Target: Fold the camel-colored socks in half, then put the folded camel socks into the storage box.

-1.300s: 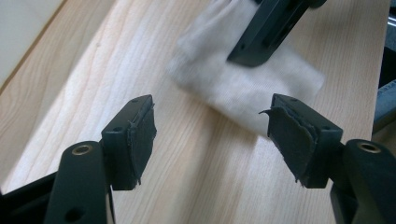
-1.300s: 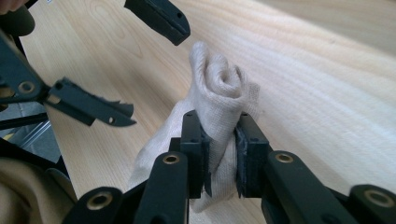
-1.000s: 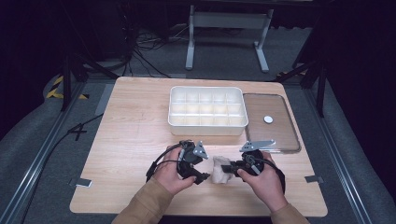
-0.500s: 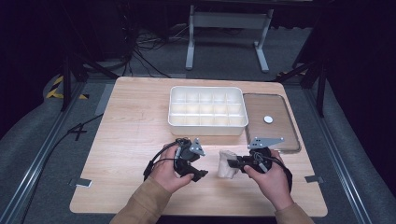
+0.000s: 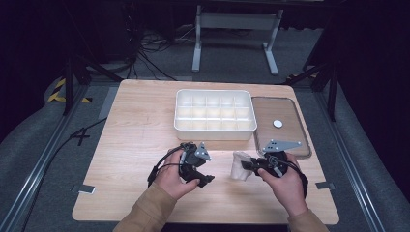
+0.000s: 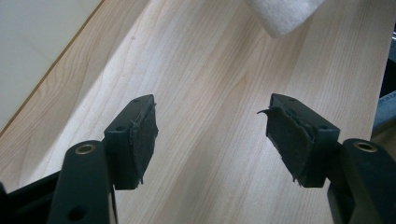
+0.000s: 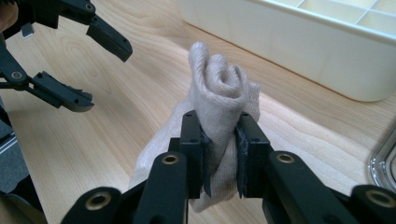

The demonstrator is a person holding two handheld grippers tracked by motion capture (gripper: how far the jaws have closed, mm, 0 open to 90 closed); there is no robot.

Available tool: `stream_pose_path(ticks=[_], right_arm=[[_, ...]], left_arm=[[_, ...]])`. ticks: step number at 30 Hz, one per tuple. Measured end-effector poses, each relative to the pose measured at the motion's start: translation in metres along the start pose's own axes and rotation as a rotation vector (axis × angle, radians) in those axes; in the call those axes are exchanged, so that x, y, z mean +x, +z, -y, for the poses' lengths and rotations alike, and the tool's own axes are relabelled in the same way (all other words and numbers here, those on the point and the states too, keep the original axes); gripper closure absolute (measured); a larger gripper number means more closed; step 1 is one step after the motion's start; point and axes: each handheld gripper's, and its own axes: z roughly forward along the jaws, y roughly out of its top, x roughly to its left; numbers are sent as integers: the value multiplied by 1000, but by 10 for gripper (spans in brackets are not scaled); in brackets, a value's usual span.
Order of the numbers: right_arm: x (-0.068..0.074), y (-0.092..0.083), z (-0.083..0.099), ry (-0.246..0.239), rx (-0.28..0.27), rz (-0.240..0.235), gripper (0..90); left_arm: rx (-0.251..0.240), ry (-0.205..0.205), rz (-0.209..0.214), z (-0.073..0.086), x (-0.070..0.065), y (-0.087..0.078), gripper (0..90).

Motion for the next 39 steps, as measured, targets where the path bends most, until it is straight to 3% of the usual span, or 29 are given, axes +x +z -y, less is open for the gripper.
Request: stream_pose_path(ticks=[10,20,30,39], right_arm=[[-8,-12,-4,-6,-58,42,760],[-30,-23,-17,7,-103,63,758],[-48,-23,-46,-28,-82,78,757],[-63,-16,-66,-95,-46,111,755]], left_arm=[[-7,-20,-13,3,5,-4,344],[2,-44,-35,9,10,-13,344],[-27,-69,-76,20,12,-25,334],[-43,-93,-97,26,16,-33,333]])
